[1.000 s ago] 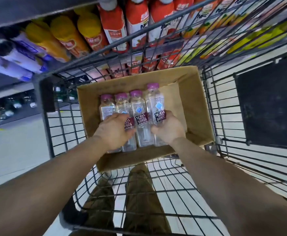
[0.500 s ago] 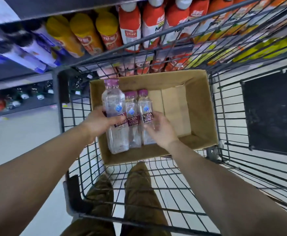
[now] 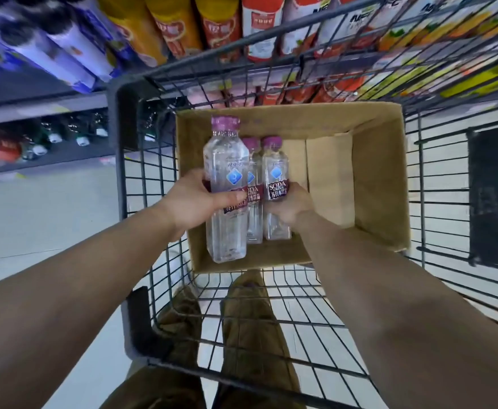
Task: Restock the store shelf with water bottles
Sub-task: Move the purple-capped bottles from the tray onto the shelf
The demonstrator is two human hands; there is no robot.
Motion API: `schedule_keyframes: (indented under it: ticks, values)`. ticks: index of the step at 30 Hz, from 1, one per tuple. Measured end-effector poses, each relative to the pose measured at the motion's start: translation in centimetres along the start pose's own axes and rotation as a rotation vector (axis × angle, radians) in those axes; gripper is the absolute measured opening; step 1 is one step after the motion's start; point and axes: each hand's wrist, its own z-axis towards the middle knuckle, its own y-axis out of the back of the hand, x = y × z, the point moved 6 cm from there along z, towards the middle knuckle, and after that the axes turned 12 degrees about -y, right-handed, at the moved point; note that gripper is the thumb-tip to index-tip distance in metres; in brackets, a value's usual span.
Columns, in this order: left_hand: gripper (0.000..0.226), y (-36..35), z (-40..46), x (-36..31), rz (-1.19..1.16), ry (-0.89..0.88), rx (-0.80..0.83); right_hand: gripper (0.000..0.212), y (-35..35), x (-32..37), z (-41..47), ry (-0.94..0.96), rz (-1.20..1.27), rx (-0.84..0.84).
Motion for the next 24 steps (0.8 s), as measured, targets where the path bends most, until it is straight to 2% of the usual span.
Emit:
schedule_keyframes:
  ticks: [2, 7, 9, 11, 13, 15, 17, 21, 24]
  values:
    - [0.02, 0.1, -0.5, -0.3, 0.015, -0.018, -0.001, 0.042, 0.3, 0.1, -0.4, 0.023, -0.003, -0.019]
    - [0.023, 0.6, -2.2, -1.8, -0.012, -0.04, -0.053, 0.049, 2.2, 0.2, -3.5, 0.064, -0.048, -0.082]
    - [0.024, 0.9, -3.1, -2.3, -0.04, -0.024, -0.085, 0.037, 3.4, 0.7, -5.8, 0.11, -0.028, -0.059]
    - [0.032, 1.5, -4.2, -2.7, -0.071, -0.011, -0.104, 0.019, 4.7, 1.5, -8.9, 0.171, -0.006, -0.037]
    - [0.047, 2.5, -5.7, -3.2, -0.111, -0.003, -0.118, 0.021, 5.9, 2.9, -12.7, 0.255, 0.015, -0.043]
    - [0.05, 3.3, -7.3, -3.7, -0.154, -0.007, -0.135, 0.022, 6.5, 4.5, -16.6, 0.333, 0.018, -0.037]
    - [0.047, 4.6, -9.4, -4.9, -0.198, -0.028, -0.149, 0.029, 6.3, 6.8, -20.6, 0.414, 0.012, -0.005]
    - [0.03, 10.1, -15.2, -8.0, -0.262, -0.15, -0.183, 0.06, 5.4, 13.4, -29.3, 0.63, 0.008, -0.011]
    - [0.042, 17.4, -21.5, -9.3, -0.233, -0.282, -0.229, 0.073, 2.3, 19.8, -35.8, 0.788, -0.054, 0.052]
